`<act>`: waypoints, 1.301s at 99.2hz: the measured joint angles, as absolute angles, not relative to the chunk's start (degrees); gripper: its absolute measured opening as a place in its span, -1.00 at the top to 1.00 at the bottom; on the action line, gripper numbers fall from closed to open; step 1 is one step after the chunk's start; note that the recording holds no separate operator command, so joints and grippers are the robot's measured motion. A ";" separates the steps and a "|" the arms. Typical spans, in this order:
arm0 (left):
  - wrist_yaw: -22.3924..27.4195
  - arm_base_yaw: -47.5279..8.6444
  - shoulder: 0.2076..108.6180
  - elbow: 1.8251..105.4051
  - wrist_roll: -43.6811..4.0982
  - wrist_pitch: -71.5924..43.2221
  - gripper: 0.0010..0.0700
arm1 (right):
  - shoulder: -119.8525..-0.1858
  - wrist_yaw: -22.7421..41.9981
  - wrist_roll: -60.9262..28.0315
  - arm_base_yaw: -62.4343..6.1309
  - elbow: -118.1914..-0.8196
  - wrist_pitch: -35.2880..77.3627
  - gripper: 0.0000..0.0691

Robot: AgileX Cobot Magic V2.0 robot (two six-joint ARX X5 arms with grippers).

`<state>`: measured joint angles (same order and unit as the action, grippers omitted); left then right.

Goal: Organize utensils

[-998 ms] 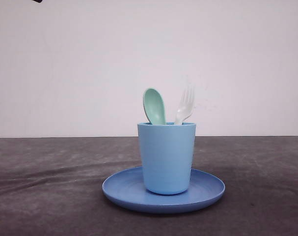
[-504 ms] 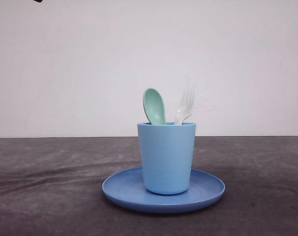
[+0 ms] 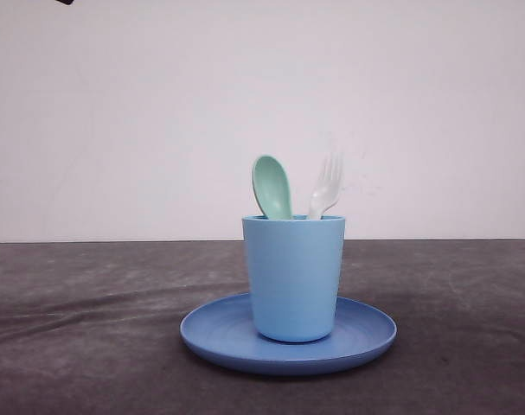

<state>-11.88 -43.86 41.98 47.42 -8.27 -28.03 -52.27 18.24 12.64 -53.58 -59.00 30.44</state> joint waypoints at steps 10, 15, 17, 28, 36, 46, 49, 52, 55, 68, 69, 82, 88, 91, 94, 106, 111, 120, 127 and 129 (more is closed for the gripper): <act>-11.92 -41.19 41.82 47.42 -7.49 -28.03 0.96 | -52.27 18.24 12.64 -53.58 -59.00 30.44 0.99; -11.92 -39.03 41.41 47.40 -7.29 -28.01 0.96 | -52.27 18.24 12.64 -53.58 -59.00 30.44 0.99; -11.92 -38.09 41.10 47.33 -7.20 -27.94 0.96 | -52.27 18.24 12.64 -53.58 -59.00 30.44 0.99; -11.90 -31.99 38.11 44.71 -7.07 -26.11 0.96 | -52.27 18.26 12.64 -53.58 -59.00 30.44 0.99; -11.90 -27.16 35.20 40.58 -7.07 -23.59 0.96 | -52.27 18.26 12.64 -53.58 -59.00 30.44 0.99; -11.77 -21.12 30.09 33.43 -7.07 -20.01 0.96 | -52.27 18.24 12.64 -53.58 -59.00 30.44 0.99; -11.68 -19.62 28.36 31.27 -7.07 -19.09 0.96 | -52.27 18.24 12.64 -53.58 -59.00 30.44 0.99; -11.66 -18.20 26.68 29.06 -7.07 -18.15 0.96 | -52.27 18.26 12.64 -53.58 -59.00 30.44 0.99; -11.66 -16.93 24.80 26.87 -7.07 -17.43 0.96 | -52.27 18.26 12.64 -53.58 -59.00 30.44 0.99; -11.64 -12.08 17.08 18.09 -7.07 -16.97 0.96 | -52.27 18.24 12.64 -53.58 -59.00 30.44 0.99; -11.64 -11.75 16.53 17.43 -7.07 -16.93 0.96 | -52.27 18.24 12.64 -53.58 -59.00 30.44 0.99; -9.76 -8.16 10.15 10.44 -7.07 -16.36 0.96 | -52.27 18.24 12.64 -53.58 -59.00 30.44 0.99; -8.54 -6.87 7.70 8.29 -7.09 -16.38 0.96 | -52.27 18.24 12.64 -53.58 -59.00 30.44 0.99; -8.14 -6.35 6.72 7.49 -7.07 -16.38 0.96 | -52.27 18.24 12.64 -53.58 -59.00 30.44 0.99; -7.62 -5.87 5.80 6.79 -7.07 -16.38 0.96 | -52.27 18.26 12.64 -53.58 -59.00 30.44 0.99; -6.28 -4.75 2.70 4.19 -7.03 -16.32 0.96 | -52.27 18.24 12.64 -53.58 -59.00 30.44 0.99; -5.91 -4.60 1.80 3.73 -6.92 -15.55 0.96 | -52.27 18.26 12.64 -53.58 -59.00 30.41 0.99; -5.02 -4.49 0.16 3.42 -6.66 -14.81 0.96 | -52.27 18.24 12.64 -53.58 -59.00 30.39 0.99; -4.43 -4.36 0.25 3.40 -5.48 -14.76 0.96 | -52.25 18.24 12.64 -53.58 -59.00 30.39 0.99; -4.29 -4.36 0.27 3.40 -5.17 -14.76 0.96 | -52.27 18.24 12.64 -53.58 -59.00 30.39 0.99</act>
